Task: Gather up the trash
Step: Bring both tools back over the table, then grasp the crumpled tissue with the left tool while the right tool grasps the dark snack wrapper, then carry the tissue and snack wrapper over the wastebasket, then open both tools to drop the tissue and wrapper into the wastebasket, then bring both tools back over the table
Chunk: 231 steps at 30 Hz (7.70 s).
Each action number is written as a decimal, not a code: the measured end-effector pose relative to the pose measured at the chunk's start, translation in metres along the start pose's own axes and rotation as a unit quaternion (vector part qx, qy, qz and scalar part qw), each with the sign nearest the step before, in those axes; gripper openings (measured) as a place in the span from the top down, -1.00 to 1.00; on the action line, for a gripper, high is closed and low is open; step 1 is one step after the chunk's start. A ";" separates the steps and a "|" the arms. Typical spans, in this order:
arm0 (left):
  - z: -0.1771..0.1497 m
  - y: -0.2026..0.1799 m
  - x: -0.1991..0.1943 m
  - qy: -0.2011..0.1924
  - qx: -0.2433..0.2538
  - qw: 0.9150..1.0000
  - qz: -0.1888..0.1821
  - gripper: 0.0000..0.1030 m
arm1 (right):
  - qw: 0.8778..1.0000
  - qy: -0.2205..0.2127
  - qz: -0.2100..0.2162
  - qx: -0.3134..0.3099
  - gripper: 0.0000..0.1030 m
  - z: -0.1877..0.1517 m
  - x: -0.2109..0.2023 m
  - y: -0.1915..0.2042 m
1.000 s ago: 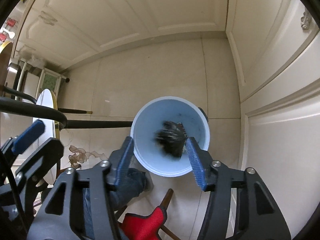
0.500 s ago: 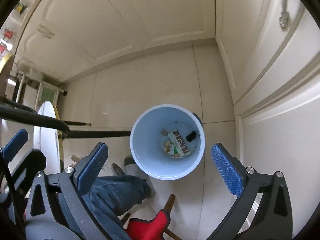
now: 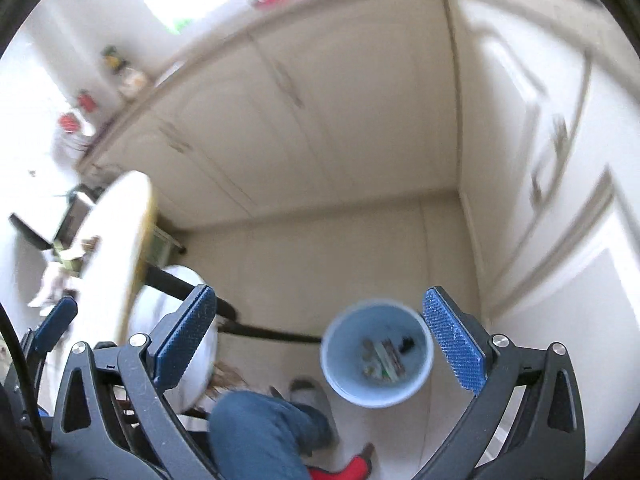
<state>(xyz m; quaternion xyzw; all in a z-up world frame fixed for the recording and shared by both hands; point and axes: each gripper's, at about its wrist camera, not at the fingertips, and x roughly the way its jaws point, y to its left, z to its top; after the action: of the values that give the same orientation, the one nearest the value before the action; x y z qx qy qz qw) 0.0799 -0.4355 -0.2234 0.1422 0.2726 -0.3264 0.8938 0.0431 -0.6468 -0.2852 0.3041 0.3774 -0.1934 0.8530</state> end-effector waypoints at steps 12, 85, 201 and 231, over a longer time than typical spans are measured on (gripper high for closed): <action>-0.051 0.098 -0.151 -0.070 -0.080 0.982 0.153 -0.99 | 0.977 -0.084 0.125 -0.153 -1.00 -0.006 -0.077 0.207; -0.078 0.286 -0.174 0.042 -0.259 0.933 0.248 -0.99 | 0.936 0.033 0.091 -0.338 -0.90 -0.082 0.069 0.392; 0.005 -0.026 0.156 0.261 -0.005 0.956 -0.136 0.55 | 0.987 0.158 -0.022 -0.011 0.88 -0.058 0.129 -0.069; 0.017 -0.036 0.052 0.108 0.044 0.992 -0.054 -0.83 | 0.999 0.038 -0.005 0.024 -1.00 -0.020 0.040 -0.037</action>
<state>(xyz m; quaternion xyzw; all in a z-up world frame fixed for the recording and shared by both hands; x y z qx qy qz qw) 0.0962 -0.4956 -0.2426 0.2009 0.3605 -0.3688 0.8329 0.0376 -0.6650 -0.3405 0.3297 0.4066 -0.1945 0.8296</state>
